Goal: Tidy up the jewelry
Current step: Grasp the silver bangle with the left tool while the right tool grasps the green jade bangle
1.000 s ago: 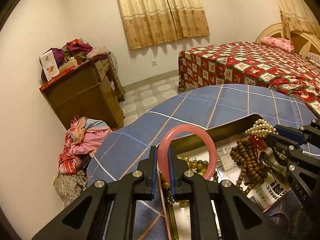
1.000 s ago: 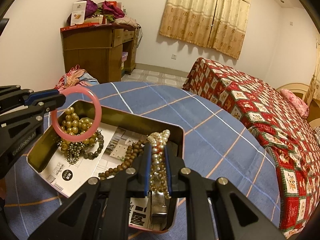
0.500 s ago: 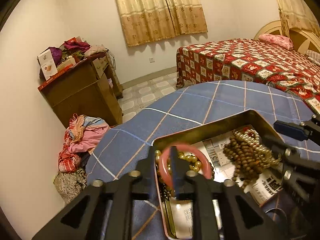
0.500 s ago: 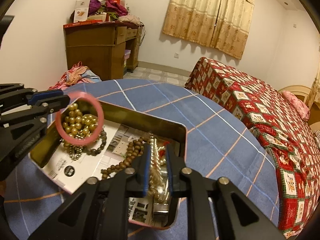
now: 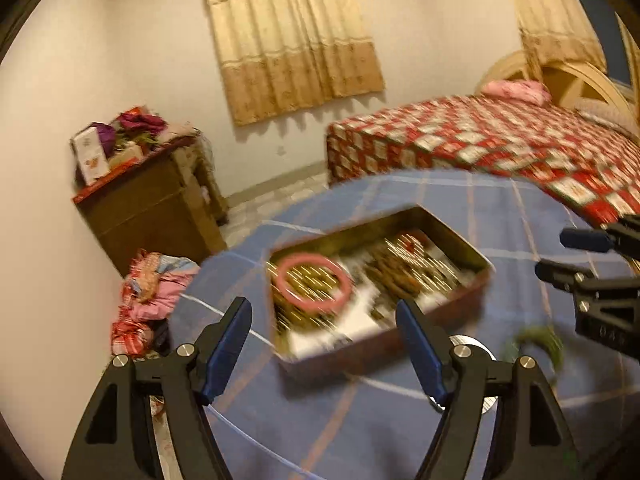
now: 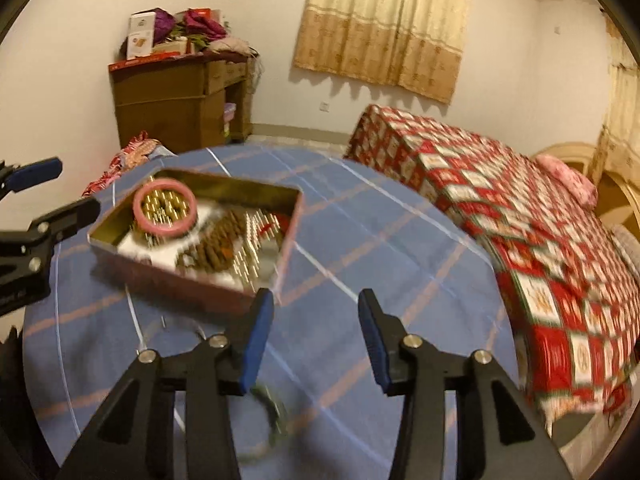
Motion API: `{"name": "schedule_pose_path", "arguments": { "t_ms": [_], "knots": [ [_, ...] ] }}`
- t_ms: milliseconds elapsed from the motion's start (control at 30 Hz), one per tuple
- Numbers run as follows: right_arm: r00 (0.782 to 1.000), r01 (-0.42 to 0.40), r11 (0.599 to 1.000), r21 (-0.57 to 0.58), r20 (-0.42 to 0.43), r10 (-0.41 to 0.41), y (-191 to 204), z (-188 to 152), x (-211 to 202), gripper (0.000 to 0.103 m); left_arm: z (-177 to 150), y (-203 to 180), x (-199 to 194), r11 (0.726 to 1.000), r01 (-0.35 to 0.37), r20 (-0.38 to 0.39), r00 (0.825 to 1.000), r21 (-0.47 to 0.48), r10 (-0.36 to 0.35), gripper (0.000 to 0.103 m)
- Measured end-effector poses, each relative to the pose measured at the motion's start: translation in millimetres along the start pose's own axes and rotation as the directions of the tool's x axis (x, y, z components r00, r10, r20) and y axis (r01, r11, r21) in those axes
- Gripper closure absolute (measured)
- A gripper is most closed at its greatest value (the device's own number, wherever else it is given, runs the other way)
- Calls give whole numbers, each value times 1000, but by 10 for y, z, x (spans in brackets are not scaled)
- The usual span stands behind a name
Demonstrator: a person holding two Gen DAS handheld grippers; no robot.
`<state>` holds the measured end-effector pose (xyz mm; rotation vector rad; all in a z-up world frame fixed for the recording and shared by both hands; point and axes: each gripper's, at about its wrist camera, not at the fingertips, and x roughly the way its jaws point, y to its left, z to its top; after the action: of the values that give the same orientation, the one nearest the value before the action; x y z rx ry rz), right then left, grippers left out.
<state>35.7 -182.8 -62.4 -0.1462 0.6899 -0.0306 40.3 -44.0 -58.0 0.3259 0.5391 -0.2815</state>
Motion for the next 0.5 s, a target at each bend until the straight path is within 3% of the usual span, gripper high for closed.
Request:
{"name": "schedule_pose_path", "arguments": {
  "t_ms": [200,500],
  "knots": [
    [998,-23,999,42,-57,26,-88,-350,-47,56,-232,-298,169,998,53,-96,994,39,-49,28],
    [995,-55,998,37,-84,58,-5,-449,33,56,-316,-416,441,994,103,-192,977,21,-97,28]
  ]
}}
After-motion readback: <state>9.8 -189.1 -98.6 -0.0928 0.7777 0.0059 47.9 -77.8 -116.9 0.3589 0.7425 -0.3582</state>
